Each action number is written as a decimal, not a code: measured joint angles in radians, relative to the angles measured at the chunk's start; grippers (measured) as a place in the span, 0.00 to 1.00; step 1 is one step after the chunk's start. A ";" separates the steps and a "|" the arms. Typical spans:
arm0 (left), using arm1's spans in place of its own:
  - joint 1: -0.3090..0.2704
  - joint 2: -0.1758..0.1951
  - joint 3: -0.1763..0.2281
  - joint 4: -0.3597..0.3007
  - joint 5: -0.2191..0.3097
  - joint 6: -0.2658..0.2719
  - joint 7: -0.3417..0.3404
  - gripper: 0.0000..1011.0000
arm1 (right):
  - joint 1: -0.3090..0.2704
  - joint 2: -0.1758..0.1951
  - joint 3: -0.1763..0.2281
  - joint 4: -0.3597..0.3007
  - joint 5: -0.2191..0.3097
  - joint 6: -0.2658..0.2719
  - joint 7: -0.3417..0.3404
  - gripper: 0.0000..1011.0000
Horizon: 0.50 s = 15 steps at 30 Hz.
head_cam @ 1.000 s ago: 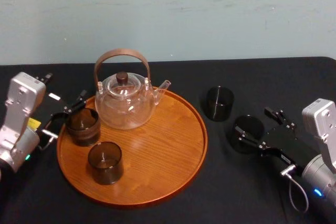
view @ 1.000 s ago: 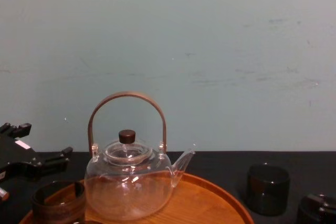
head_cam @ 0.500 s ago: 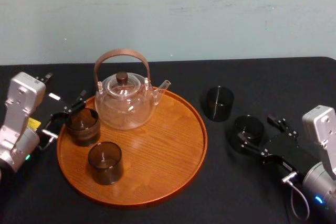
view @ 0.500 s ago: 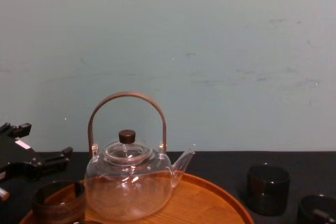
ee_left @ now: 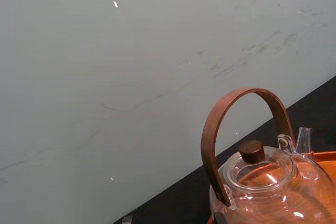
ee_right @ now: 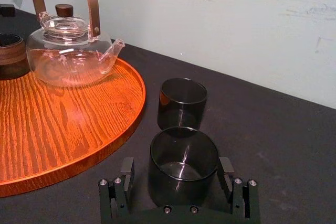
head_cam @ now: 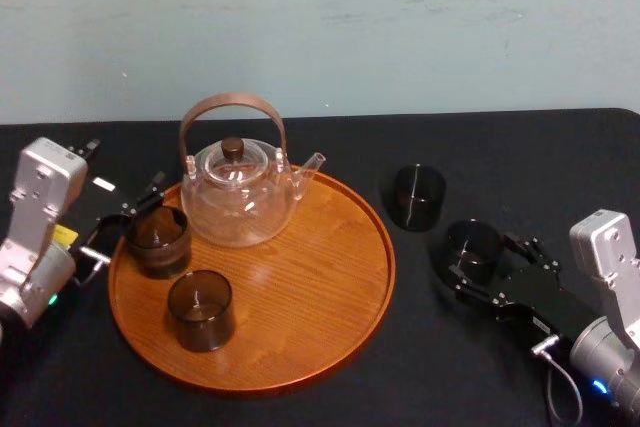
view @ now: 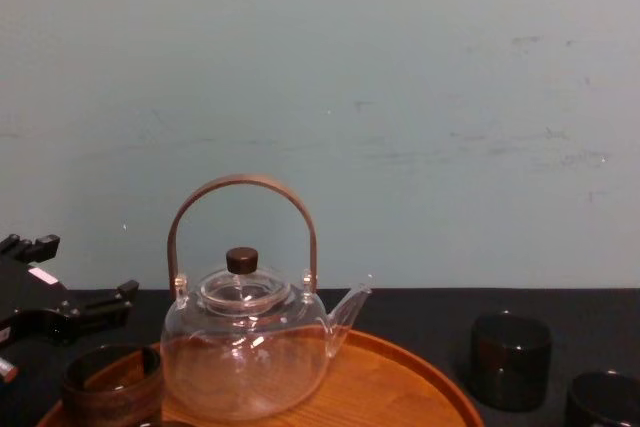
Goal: Pick up the glass from the table and place it on the tray.
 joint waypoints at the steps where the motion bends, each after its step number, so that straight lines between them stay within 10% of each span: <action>1: 0.000 0.000 0.000 0.000 0.000 0.000 0.000 0.99 | 0.000 -0.003 0.002 0.002 -0.002 0.001 0.002 1.00; 15: 0.000 0.000 0.000 0.000 0.000 0.000 0.000 0.99 | -0.013 -0.029 0.031 0.009 -0.017 0.003 0.024 1.00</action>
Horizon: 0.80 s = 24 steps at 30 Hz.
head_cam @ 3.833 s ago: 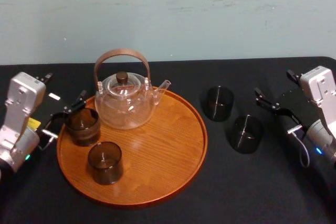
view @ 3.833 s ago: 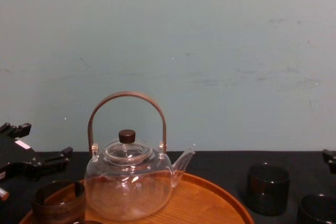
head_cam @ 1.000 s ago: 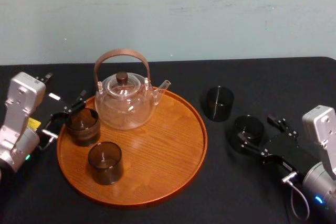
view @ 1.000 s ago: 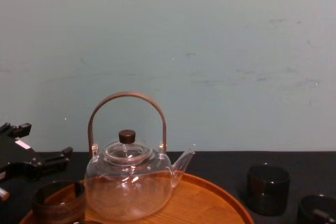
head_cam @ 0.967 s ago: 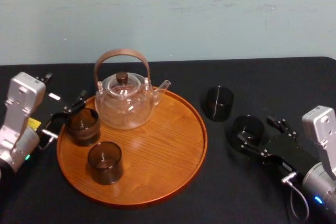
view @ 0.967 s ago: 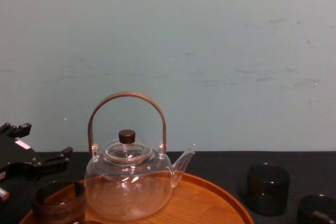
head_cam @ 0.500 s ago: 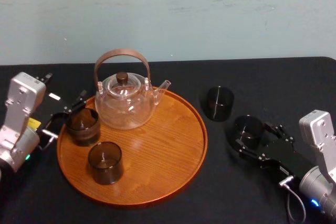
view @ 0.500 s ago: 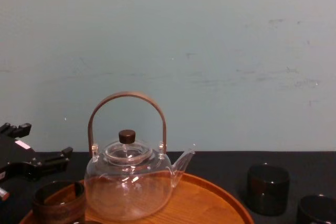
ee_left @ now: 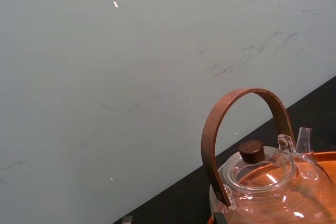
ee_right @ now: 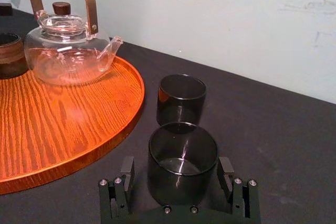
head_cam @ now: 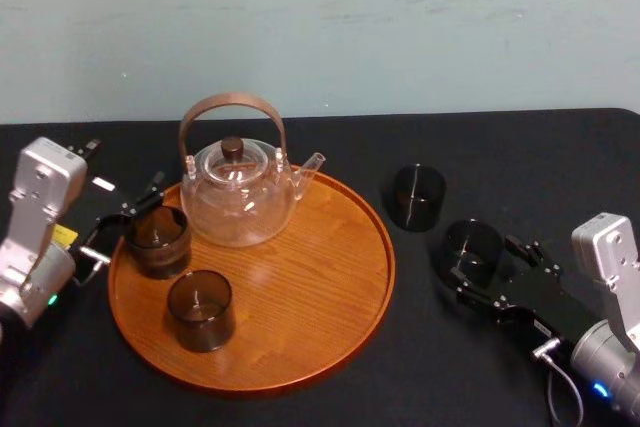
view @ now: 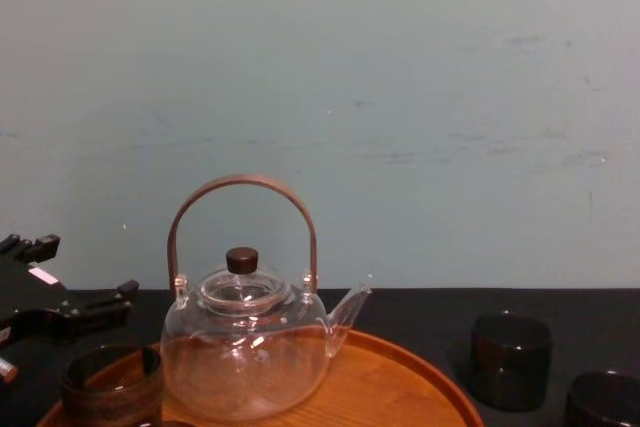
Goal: Pick up the glass from the table and place it on the tray.
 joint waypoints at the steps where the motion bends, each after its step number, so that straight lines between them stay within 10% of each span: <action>1: 0.000 0.000 0.000 0.000 0.000 0.000 0.000 0.99 | 0.000 -0.002 0.002 0.001 -0.001 0.000 0.001 1.00; 24: 0.000 0.000 0.000 0.000 0.000 0.000 0.000 0.99 | 0.040 -0.063 0.044 0.094 -0.006 0.014 0.063 1.00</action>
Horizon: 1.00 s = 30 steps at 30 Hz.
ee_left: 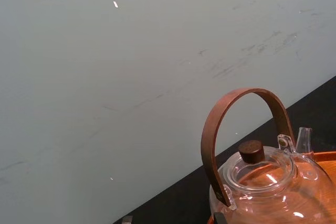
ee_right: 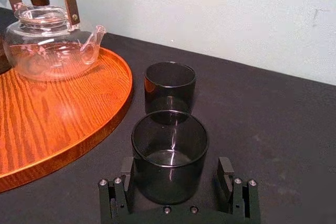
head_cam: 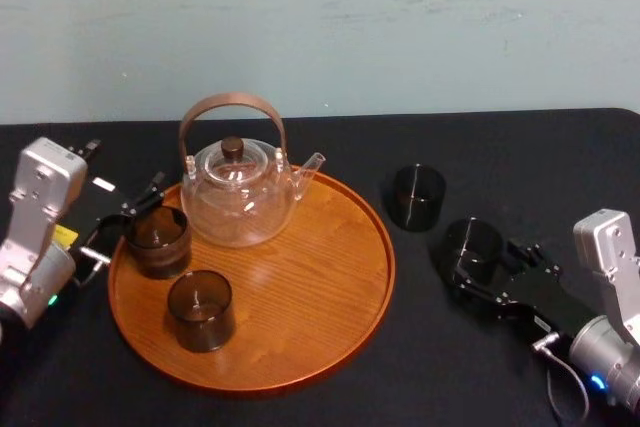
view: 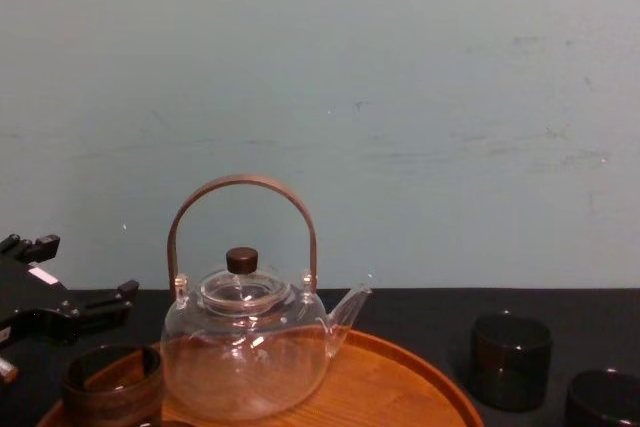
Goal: Pick up the glass from the table and place it on the tray.
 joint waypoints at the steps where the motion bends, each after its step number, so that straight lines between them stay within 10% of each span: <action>1: 0.000 0.000 0.000 0.000 0.000 0.000 0.000 0.99 | 0.005 -0.002 0.000 0.005 -0.001 0.001 0.003 1.00; 30: 0.000 0.000 0.000 0.000 0.000 0.000 0.000 0.99 | 0.183 -0.078 -0.031 0.193 -0.046 0.012 0.119 1.00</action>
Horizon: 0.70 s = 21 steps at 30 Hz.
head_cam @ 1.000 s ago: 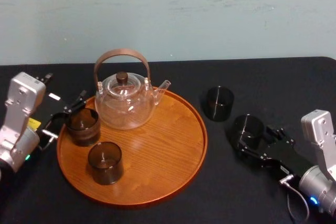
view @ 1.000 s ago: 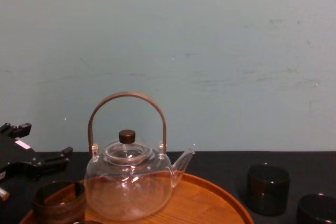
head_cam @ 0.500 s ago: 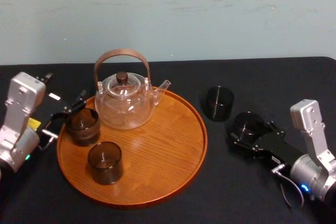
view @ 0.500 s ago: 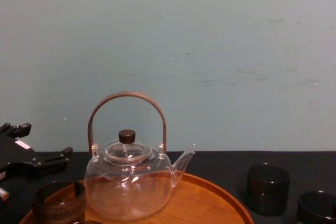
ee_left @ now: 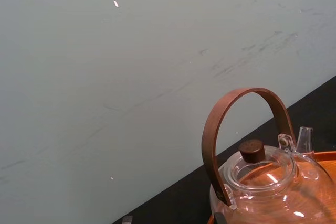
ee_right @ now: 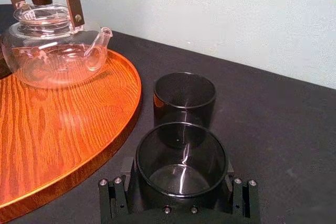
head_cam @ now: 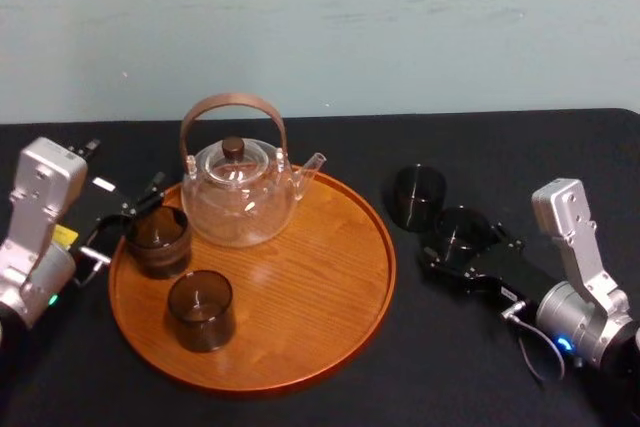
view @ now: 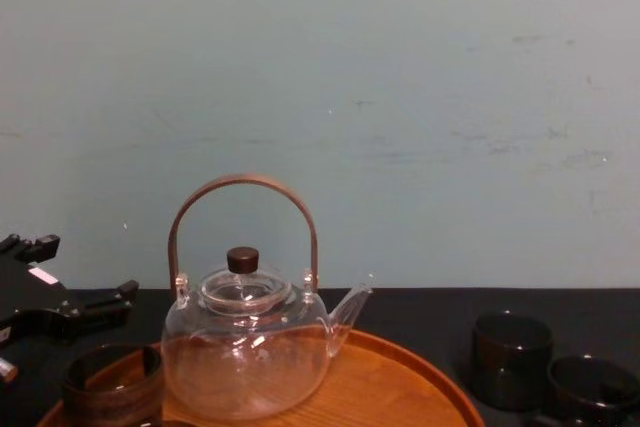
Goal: Pick up the glass from the table and place it on the tray.
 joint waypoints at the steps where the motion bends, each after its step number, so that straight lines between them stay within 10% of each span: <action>1: 0.000 0.000 0.000 0.000 0.000 0.000 0.000 0.99 | -0.001 0.000 0.000 0.000 0.000 0.000 0.000 1.00; 21: 0.000 0.000 0.000 0.000 0.000 0.000 0.000 0.99 | -0.009 0.004 0.002 -0.010 0.002 0.000 -0.007 0.89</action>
